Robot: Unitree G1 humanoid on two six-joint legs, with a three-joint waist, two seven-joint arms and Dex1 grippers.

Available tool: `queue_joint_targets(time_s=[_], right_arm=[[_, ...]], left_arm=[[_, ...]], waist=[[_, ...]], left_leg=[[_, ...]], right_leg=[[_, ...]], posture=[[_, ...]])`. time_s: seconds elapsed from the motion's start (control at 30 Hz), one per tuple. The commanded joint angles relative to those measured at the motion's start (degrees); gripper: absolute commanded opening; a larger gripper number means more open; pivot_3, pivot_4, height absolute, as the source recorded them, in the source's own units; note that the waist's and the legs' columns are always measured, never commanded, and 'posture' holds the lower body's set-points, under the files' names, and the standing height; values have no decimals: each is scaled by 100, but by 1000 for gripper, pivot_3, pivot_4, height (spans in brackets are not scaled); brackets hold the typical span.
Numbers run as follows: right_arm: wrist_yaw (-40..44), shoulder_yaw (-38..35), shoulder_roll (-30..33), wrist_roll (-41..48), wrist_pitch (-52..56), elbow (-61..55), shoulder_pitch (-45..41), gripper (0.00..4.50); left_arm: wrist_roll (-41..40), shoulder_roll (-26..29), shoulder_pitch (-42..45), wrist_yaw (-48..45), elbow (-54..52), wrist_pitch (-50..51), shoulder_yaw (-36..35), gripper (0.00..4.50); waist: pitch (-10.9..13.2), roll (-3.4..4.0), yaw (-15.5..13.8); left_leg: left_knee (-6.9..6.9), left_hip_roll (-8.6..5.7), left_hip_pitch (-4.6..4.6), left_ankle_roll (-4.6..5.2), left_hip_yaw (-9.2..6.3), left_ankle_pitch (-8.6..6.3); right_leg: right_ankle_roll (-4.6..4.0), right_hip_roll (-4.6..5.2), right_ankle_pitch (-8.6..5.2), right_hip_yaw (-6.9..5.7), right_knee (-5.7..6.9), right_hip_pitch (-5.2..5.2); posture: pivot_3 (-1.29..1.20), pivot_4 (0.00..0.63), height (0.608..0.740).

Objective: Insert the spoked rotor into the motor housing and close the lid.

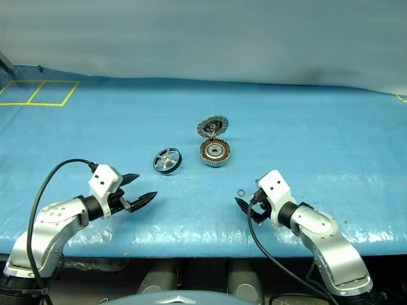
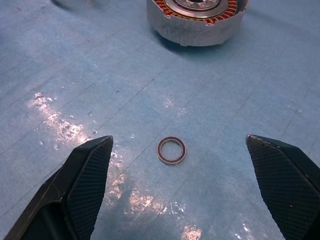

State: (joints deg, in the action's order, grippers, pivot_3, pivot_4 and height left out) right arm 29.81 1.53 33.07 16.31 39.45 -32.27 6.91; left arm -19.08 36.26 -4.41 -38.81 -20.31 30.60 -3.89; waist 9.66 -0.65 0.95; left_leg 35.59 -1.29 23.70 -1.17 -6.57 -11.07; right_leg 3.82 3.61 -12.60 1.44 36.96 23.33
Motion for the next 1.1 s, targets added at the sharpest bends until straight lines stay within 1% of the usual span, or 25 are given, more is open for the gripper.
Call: queue_joint_targets(time_s=[0.03,1.1], right_arm=[[-8,-58,35,10,12,-179,-52,4484],[-47,-22,21,0,105,-184,-98,4484]], left_arm=[[-33,42,-6,3,-168,-12,-103,4500],[-9,22,-77,128,-228,-54,-115,4500]], waist=[[0,0,0],[0,0,0]], left_leg=[[0,0,0,0,0,0],[1,0,0,0,0,0]], right_leg=[[0,0,0,0,0,0],[0,0,0,0,1,-1]], posture=[[0,150,740],[0,150,740]])
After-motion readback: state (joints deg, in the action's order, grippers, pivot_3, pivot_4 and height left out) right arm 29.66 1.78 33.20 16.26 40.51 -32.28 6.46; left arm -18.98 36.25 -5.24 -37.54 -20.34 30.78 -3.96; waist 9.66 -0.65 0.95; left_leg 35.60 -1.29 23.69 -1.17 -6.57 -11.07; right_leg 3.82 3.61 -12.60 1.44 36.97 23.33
